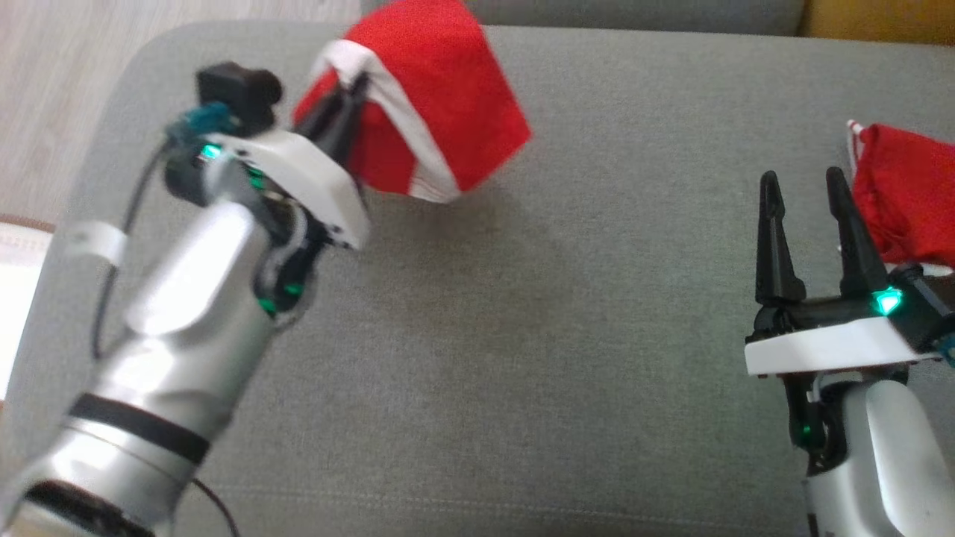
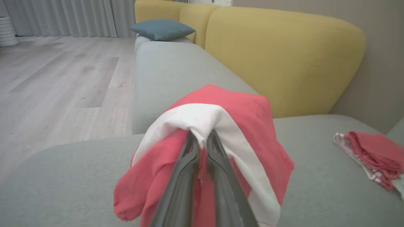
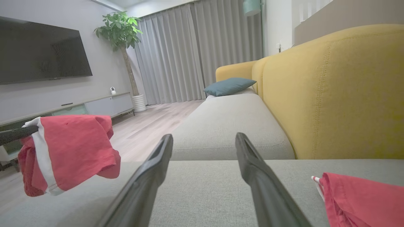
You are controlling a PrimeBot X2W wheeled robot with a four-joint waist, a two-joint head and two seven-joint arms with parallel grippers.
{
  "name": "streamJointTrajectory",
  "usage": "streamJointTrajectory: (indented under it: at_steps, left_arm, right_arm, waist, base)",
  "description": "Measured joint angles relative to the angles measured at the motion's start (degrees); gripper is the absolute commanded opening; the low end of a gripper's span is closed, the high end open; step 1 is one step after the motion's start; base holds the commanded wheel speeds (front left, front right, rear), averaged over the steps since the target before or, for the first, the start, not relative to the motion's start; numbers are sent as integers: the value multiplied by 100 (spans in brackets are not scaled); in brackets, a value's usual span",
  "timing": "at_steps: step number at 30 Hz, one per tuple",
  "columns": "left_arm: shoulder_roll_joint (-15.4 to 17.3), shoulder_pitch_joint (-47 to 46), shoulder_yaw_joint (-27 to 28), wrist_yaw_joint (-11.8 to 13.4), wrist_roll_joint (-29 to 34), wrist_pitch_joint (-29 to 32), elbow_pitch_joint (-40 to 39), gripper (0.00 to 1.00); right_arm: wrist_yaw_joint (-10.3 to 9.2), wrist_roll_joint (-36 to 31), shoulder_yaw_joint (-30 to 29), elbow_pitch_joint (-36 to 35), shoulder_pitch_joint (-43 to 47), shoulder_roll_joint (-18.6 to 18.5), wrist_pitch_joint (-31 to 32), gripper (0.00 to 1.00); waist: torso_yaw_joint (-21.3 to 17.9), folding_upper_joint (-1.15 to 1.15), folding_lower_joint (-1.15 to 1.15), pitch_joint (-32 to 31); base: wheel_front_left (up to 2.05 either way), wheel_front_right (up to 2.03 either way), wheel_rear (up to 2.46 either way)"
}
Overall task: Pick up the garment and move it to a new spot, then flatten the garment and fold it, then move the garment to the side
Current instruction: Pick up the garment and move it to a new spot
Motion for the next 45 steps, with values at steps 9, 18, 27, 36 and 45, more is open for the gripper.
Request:
streamJointTrajectory:
  at_steps: [9, 18, 27, 36, 45]
  left_arm:
    - [-721, 595, -126, 724, -134, -22, -715, 0]
    - [-1105, 659, -669, 1265, 225, -277, -480, 0]
    - [-1144, 728, -1444, 1352, 491, -383, 246, 2]
    - [-1148, 870, -2404, 1044, 287, -265, 375, 100]
    - [-1149, 898, -2369, 1115, -29, -611, 365, 100]
  right_arm:
    - [0, 49, 35, 99, 80, 1, -33, 100]
    - [0, 99, 122, 166, 73, 1, -68, 100]
    - [0, 186, 200, 268, 51, 2, -149, 100]
    - [0, 185, 170, 401, 10, 2, -225, 100]
    - [0, 178, 107, 469, -28, 2, -222, 100]
  waist:
    - [-273, 0, 0, -159]
    - [-608, 0, 0, -63]
    - [-962, 0, 0, 92]
    - [-1051, 0, 0, 175]
    - [-759, 0, 0, 6]
  base:
    - [0, 0, 0]
    - [0, 0, 0]
    - [0, 0, 0]
    - [0, 0, 0]
    - [0, 0, 0]
